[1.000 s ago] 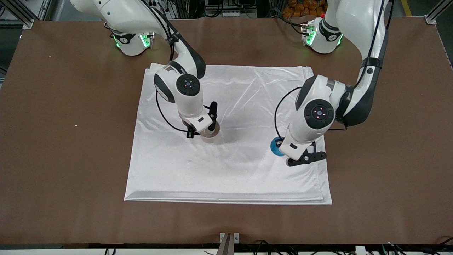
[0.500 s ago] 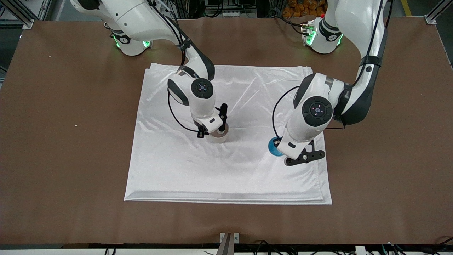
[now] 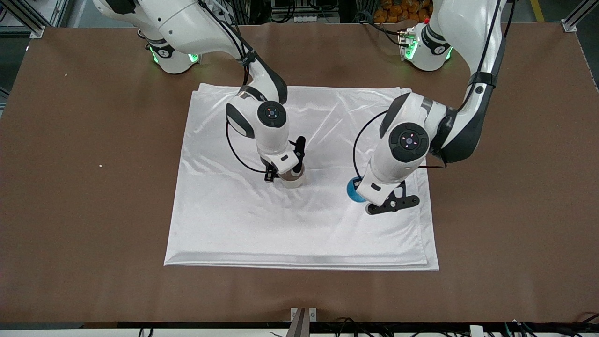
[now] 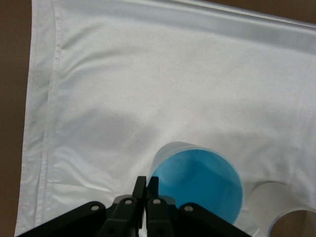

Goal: Place blue cup into white mug on cloth

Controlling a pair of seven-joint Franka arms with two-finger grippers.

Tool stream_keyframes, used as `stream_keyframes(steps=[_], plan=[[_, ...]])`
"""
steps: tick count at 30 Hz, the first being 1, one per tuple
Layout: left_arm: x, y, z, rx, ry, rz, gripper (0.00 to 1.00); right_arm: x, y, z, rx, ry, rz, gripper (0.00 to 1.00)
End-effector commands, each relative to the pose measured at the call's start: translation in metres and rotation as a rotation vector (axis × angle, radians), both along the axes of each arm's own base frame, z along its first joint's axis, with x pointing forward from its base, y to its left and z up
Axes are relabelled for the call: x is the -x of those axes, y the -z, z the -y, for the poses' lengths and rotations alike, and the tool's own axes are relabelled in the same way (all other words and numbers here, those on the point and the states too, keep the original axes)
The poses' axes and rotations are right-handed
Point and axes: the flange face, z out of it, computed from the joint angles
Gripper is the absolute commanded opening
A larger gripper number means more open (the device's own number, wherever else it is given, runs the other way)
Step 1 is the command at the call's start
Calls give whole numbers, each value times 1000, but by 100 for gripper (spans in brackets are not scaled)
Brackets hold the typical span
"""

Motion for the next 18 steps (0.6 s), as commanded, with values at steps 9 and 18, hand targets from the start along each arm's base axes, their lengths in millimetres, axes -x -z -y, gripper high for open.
stream_keyframes(steps=[9,18], plan=[[40,-8,57,-8,-13,-26,0,-13,-77,18,13,70,53,100],[67,-8,96,-4,-26,-25,0,-24,-178,67,-2,223,97,100]])
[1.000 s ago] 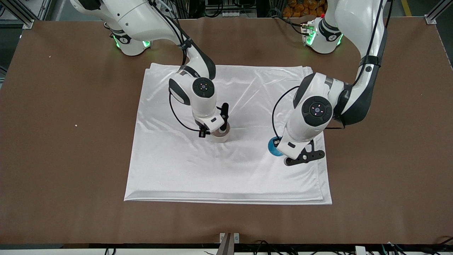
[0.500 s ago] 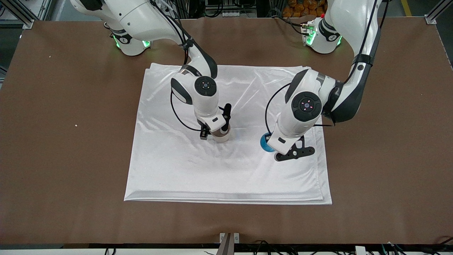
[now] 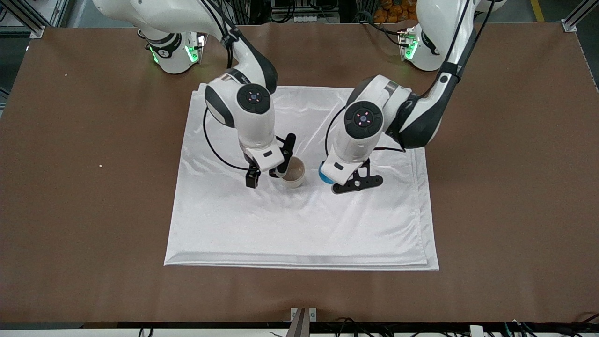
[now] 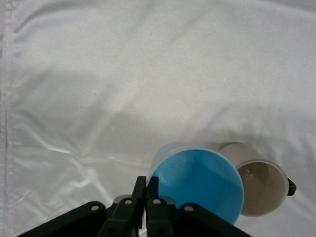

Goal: Place blue cup into white mug on cloth

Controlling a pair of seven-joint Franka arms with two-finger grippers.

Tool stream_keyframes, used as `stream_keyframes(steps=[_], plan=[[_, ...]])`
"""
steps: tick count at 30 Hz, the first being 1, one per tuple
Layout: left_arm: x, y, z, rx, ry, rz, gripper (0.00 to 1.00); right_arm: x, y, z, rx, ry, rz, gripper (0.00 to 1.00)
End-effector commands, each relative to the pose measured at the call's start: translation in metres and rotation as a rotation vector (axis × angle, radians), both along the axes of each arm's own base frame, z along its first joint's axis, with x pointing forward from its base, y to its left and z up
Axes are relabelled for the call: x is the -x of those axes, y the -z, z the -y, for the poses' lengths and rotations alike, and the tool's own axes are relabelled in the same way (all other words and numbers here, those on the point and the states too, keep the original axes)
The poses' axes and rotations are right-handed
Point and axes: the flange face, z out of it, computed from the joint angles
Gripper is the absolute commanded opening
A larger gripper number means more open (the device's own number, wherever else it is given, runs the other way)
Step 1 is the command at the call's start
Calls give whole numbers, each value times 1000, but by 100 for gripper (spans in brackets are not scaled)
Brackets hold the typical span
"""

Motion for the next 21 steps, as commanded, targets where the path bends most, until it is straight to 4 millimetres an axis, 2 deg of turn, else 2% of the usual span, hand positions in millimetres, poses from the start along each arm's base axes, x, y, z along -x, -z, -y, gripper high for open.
stream_keyframes(steps=[1,6,12,15,18,21], plan=[[15,-11,19,-4,-28,9,0,4,-69,34,-7,116,40,100],[30,-17,48,11,-39,30,0,5,-112,60,-12,160,61,100],[41,-13,69,43,-51,45,0,2,-162,104,-20,248,87,100],[44,-5,78,55,-51,52,0,4,-184,124,-24,282,102,100],[45,3,85,65,-53,61,0,2,-197,148,-19,346,103,100],[46,8,88,71,-51,66,0,3,-209,162,-28,431,112,100]])
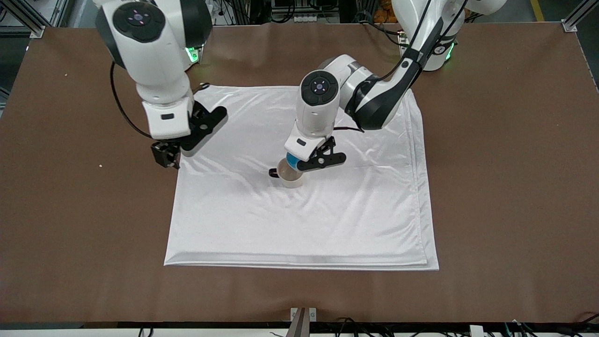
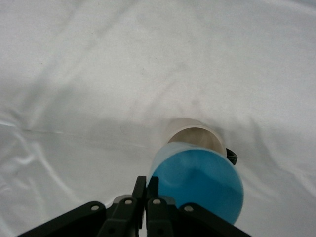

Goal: Place blue cup into white mug on cloth

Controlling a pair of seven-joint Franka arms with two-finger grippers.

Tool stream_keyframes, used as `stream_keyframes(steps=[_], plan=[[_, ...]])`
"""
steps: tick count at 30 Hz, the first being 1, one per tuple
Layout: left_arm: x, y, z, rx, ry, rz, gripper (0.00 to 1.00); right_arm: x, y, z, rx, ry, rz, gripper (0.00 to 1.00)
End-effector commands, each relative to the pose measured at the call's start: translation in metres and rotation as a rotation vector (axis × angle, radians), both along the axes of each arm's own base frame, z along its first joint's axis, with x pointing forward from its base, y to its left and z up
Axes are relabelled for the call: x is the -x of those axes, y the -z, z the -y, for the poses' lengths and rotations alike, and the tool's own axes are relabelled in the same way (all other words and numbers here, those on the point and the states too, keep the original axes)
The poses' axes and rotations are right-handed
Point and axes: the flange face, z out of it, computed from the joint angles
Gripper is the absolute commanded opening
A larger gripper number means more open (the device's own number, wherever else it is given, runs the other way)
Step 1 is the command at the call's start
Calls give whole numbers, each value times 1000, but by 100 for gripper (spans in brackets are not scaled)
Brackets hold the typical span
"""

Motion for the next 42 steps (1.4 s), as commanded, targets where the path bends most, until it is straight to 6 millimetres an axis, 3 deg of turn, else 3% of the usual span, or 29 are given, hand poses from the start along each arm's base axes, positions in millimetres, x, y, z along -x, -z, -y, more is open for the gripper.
stream_keyframes(steps=[1,6,13,20,24,29,35,39,40,42], plan=[[-1,9,10,19,-15,10,0,8,-20,28,-6,151,17,100],[-1,15,12,23,-13,12,0,14,-39,49,-20,279,33,100],[-1,31,20,39,-8,24,0,13,-65,102,-113,398,12,100],[2,53,26,32,0,14,0,15,-77,157,-138,507,-17,100],[3,65,28,30,7,10,0,19,-78,173,-176,553,-75,100],[5,74,30,23,18,2,0,18,-82,213,-180,627,-83,100],[7,87,35,26,24,3,0,19,-92,247,-178,681,-90,100],[9,90,36,27,27,3,31,18,-91,261,-178,709,-92,100],[9,91,36,26,28,2,44,18,-90,263,-177,714,-93,100],[10,92,37,23,42,3,93,18,-92,266,-179,724,-89,100]])
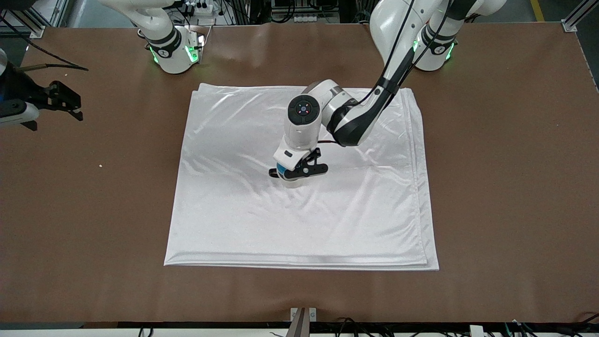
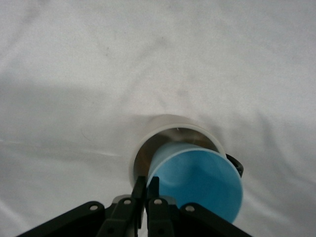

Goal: Place blue cup into white mug on cloth

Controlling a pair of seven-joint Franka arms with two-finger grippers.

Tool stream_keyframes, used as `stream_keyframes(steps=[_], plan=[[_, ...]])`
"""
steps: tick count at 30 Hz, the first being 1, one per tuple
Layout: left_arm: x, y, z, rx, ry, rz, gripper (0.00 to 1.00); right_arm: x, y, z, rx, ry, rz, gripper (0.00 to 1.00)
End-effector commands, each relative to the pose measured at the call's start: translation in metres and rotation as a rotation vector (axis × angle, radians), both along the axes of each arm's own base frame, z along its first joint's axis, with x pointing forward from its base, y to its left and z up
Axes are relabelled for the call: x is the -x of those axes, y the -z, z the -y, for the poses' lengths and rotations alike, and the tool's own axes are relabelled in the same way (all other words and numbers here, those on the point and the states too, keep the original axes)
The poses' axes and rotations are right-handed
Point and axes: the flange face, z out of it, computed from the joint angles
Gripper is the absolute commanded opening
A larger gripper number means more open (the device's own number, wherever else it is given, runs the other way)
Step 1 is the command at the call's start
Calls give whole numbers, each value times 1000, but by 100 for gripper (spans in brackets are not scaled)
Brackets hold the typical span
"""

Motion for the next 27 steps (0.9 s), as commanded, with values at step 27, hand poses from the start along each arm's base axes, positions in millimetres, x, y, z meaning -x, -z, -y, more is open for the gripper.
stream_keyframes(steps=[27], plan=[[-121,-103,-171,-72,-44,122,100,9,-9,50,-97,391,46,100]])
